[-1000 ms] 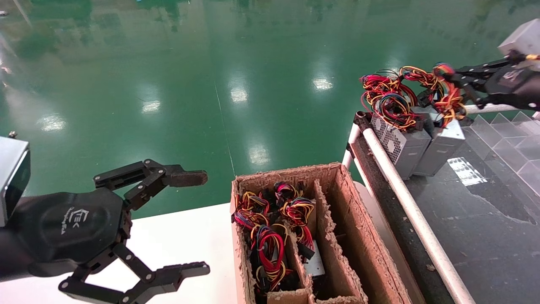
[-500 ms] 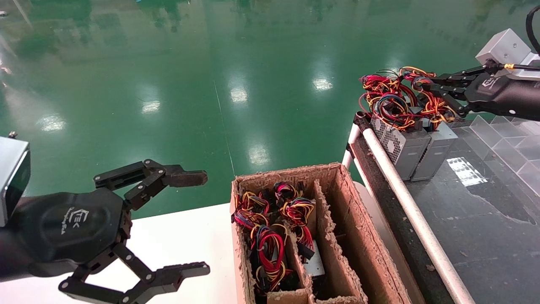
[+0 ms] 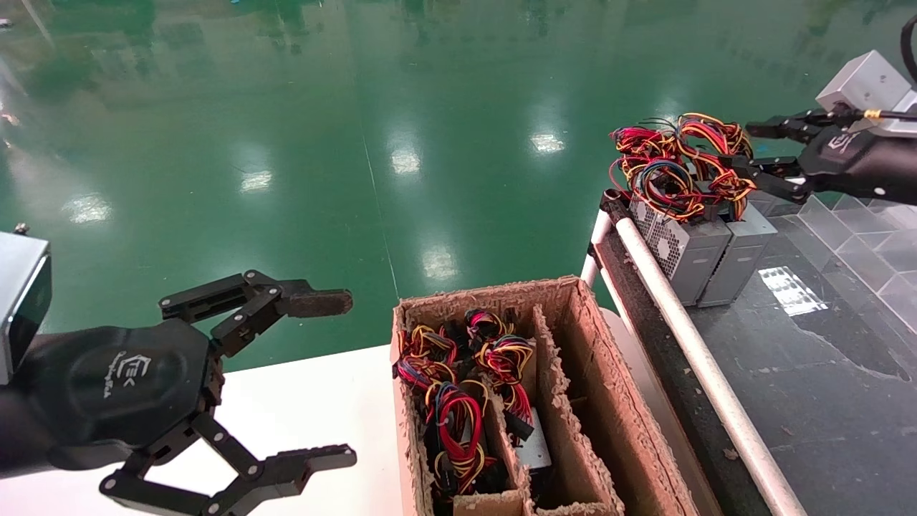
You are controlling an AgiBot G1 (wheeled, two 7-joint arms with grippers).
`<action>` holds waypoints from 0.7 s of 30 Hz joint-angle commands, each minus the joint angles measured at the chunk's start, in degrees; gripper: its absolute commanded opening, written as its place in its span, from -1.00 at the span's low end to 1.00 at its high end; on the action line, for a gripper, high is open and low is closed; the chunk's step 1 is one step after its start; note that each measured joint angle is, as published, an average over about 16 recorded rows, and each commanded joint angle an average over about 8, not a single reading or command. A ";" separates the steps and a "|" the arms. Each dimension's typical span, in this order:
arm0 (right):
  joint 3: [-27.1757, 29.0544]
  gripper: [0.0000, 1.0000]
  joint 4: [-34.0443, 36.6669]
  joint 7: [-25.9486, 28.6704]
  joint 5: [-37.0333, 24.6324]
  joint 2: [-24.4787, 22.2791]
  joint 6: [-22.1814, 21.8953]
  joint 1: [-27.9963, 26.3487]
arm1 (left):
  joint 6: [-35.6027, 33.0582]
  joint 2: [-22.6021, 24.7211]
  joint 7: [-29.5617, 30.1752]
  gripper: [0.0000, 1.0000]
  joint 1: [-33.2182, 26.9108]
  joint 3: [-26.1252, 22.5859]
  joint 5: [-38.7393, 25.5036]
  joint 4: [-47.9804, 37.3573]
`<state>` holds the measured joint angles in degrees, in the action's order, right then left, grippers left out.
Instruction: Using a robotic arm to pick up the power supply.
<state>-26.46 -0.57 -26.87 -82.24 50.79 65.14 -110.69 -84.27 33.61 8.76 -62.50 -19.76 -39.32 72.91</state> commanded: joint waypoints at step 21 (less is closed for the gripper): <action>4.32 1.00 -17.22 7.96 12.26 -4.34 4.15 11.40 | 0.01 0.00 -0.02 1.00 0.00 -0.02 0.02 -0.04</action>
<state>-22.14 -17.78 -18.91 -69.99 46.45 69.28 -99.29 -84.26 33.60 8.74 -62.50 -19.78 -39.30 72.87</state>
